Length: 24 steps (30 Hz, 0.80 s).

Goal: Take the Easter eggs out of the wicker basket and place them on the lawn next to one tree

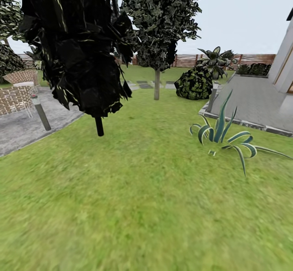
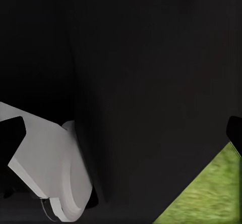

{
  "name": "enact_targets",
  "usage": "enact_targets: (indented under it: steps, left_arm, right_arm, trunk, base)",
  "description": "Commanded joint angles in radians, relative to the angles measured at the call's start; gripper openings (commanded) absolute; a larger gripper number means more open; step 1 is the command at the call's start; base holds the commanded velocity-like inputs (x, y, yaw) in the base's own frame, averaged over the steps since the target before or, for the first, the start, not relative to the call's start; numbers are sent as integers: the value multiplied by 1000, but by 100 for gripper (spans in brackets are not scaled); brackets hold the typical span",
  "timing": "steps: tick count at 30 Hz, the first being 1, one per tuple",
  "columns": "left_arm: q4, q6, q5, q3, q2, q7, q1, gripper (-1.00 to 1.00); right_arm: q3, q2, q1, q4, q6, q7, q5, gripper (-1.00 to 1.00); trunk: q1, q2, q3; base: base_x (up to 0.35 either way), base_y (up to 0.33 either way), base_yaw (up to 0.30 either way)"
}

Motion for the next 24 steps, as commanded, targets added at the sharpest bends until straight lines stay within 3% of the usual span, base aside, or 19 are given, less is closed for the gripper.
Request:
enact_targets:
  steps: [1,24]
  left_arm:
    - [1,-4,-4,-5,0,0,0,100]
    - [1,-5,-4,-5,0,0,0,100]
  right_arm:
    - [-7,0,0,1,-5,0,-5,100]
    - [-7,1,0,1,-5,0,-6,100]
  trunk:
    - [1,0,-1]
    - [1,0,-1]
  base:
    - [313,-81,0]
    - [314,-77,0]
